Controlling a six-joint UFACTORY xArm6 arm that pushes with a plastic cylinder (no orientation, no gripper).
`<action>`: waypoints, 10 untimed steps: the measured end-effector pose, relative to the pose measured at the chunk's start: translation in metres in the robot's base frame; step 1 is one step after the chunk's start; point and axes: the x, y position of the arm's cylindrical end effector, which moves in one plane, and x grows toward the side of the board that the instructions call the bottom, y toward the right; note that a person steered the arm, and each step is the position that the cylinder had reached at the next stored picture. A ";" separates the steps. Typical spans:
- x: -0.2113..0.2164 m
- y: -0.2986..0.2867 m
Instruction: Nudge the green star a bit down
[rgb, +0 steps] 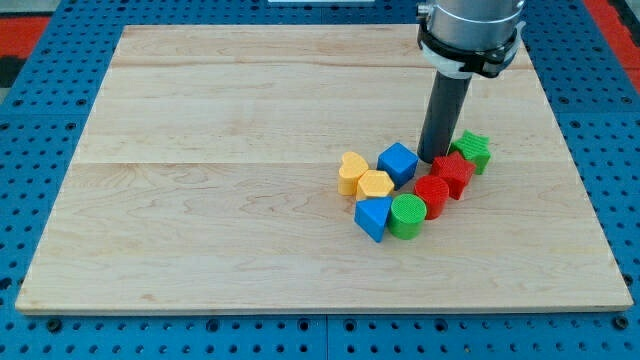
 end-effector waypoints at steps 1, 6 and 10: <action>0.017 0.014; -0.042 0.056; -0.035 0.048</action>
